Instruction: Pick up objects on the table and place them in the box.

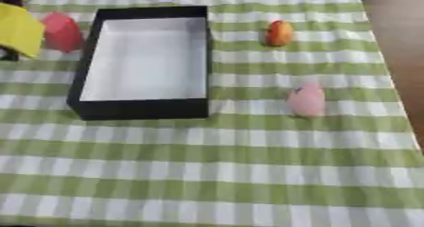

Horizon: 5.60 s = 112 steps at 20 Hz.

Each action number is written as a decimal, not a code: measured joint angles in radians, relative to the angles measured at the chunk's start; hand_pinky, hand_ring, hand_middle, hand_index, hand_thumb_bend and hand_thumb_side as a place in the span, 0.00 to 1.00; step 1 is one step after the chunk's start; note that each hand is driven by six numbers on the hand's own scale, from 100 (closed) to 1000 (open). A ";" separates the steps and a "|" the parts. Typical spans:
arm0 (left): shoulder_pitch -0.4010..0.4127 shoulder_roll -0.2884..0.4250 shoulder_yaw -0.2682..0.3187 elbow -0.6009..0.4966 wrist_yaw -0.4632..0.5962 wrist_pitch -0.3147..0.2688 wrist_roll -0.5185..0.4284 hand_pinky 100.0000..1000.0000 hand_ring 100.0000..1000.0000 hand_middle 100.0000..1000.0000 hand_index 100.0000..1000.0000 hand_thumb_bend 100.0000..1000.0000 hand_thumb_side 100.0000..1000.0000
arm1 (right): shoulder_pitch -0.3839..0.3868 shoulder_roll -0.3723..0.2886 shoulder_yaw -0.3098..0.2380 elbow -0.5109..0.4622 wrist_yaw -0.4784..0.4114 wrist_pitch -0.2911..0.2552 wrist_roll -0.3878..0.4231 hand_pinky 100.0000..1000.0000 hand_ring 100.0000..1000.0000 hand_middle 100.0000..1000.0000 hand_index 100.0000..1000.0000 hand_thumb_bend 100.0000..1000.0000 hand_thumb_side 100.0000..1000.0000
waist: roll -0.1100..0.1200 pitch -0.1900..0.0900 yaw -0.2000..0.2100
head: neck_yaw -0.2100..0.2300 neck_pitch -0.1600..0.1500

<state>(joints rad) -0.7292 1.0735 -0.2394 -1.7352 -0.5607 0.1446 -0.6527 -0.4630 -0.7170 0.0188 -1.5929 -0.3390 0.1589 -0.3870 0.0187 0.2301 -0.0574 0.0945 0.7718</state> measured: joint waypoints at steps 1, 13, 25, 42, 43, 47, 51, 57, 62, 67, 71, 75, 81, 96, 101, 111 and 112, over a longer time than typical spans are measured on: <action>-0.043 -0.014 -0.011 0.006 0.004 -0.004 -0.012 0.41 0.43 0.46 0.54 0.61 0.00 | -0.004 -0.002 0.000 0.000 0.000 0.000 0.001 0.73 0.64 0.71 0.88 0.00 0.74 | 0.000 0.000 0.000 | -0.005 0.000; -0.410 -0.338 -0.155 0.280 -0.021 -0.046 -0.071 0.41 0.43 0.45 0.53 0.61 0.00 | -0.052 -0.007 0.014 -0.001 0.000 0.002 0.021 0.73 0.64 0.71 0.87 0.00 0.73 | 0.000 0.000 -0.045 | -0.009 0.000; -0.414 -0.506 -0.183 0.531 -0.058 -0.072 -0.025 0.42 0.44 0.46 0.55 0.53 0.00 | -0.083 -0.005 0.020 -0.002 0.000 0.003 0.028 0.73 0.65 0.71 0.88 0.00 0.74 | 0.005 0.001 -0.094 | 0.025 0.000; -0.375 -0.556 -0.170 0.742 -0.078 -0.126 -0.041 0.70 0.69 0.66 0.74 0.69 0.00 | -0.082 0.004 0.020 -0.004 0.000 0.004 0.026 0.73 0.65 0.71 0.88 0.00 0.75 | 0.009 0.012 -0.098 | 0.030 0.000; -0.373 -0.556 -0.167 0.749 -0.084 -0.131 -0.047 0.73 0.73 0.70 0.77 0.76 0.00 | -0.082 0.004 0.020 -0.004 0.000 0.004 0.026 0.73 0.65 0.71 0.87 0.00 0.75 | 0.009 0.012 -0.098 | 0.030 0.000; -0.371 -0.559 -0.153 0.756 -0.133 -0.140 -0.064 0.80 0.81 0.78 0.86 0.84 0.44 | -0.081 0.004 0.020 -0.004 0.000 0.004 0.025 0.73 0.65 0.71 0.87 0.00 0.76 | 0.009 0.012 -0.098 | 0.034 0.000; -0.366 -0.552 -0.144 0.726 -0.188 -0.138 -0.074 0.87 0.85 0.82 0.88 0.60 0.56 | -0.073 0.005 0.020 -0.004 0.000 0.005 0.025 0.73 0.65 0.71 0.88 0.00 0.76 | 0.009 0.012 -0.093 | 0.034 0.000; -0.358 -0.495 -0.121 0.592 -0.199 -0.122 -0.095 0.84 0.85 0.83 0.88 0.64 0.44 | -0.060 0.004 0.019 -0.004 0.000 0.005 0.023 0.73 0.65 0.71 0.87 0.00 0.76 | 0.009 0.012 -0.077 | 0.033 0.000; -0.342 -0.397 -0.068 0.509 -0.126 -0.047 -0.084 0.82 0.82 0.80 0.83 0.73 0.31 | -0.047 0.002 0.017 -0.002 0.000 0.003 0.019 0.73 0.65 0.71 0.87 0.00 0.75 | 0.009 0.011 -0.056 | 0.024 0.000; -0.315 -0.294 -0.003 0.508 -0.091 0.010 -0.042 0.80 0.81 0.76 0.87 0.80 0.03 | -0.039 -0.007 0.012 -0.002 0.000 0.002 0.015 0.73 0.65 0.71 0.87 0.00 0.75 | 0.009 0.011 -0.044 | 0.021 0.000; -0.299 -0.250 0.033 0.541 -0.079 0.021 -0.065 0.81 0.81 0.76 0.85 0.81 0.00 | -0.038 -0.010 0.008 -0.002 0.000 0.001 0.013 0.73 0.65 0.71 0.87 0.00 0.75 | 0.009 0.011 -0.037 | 0.025 0.000; -0.290 -0.234 0.051 0.581 -0.066 0.020 -0.107 0.82 0.82 0.76 0.84 0.75 0.00 | -0.038 -0.015 0.007 -0.002 0.000 0.001 0.012 0.73 0.65 0.71 0.87 0.00 0.76 | 0.009 0.012 -0.034 | 0.026 0.000; -0.278 -0.227 0.056 0.628 -0.068 0.025 -0.157 0.83 0.84 0.77 0.84 0.79 0.00 | -0.038 -0.015 0.006 -0.002 0.000 0.002 0.011 0.73 0.65 0.71 0.87 0.00 0.76 | 0.009 0.012 -0.034 | 0.026 0.000; -0.272 -0.230 0.058 0.721 -0.165 -0.056 -0.161 0.83 0.84 0.76 0.76 0.64 0.00 | -0.047 -0.017 0.007 -0.001 0.001 0.005 0.010 0.73 0.64 0.70 0.87 0.00 0.77 | 0.009 0.044 -0.055 | 0.025 0.000; -0.255 -0.230 0.058 0.719 -0.167 -0.082 -0.166 0.83 0.84 0.77 0.76 0.65 0.00 | -0.048 -0.024 0.007 -0.001 0.001 0.008 0.009 0.73 0.64 0.70 0.87 0.00 0.77 | 0.009 0.056 -0.056 | 0.019 0.000; -0.207 -0.204 0.038 0.640 -0.128 -0.106 -0.202 0.85 0.87 0.81 0.76 0.65 0.00 | -0.049 -0.031 0.007 -0.001 0.002 0.009 0.008 0.73 0.64 0.70 0.87 0.00 0.78 | 0.009 0.065 -0.043 | 0.008 -0.035; -0.202 -0.201 0.036 0.632 -0.125 -0.110 -0.201 0.85 0.87 0.82 0.77 0.65 0.00 | -0.050 -0.031 0.007 -0.001 0.002 0.009 0.008 0.73 0.64 0.70 0.87 0.00 0.77 | 0.009 0.067 -0.043 | 0.008 -0.037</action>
<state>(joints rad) -0.9313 0.8728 -0.2037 -1.1027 -0.6854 0.0342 -0.8535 -0.5127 -0.7481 0.0258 -1.5941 -0.3367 0.1682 -0.3786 0.0278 0.2967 -0.1001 0.1029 0.7343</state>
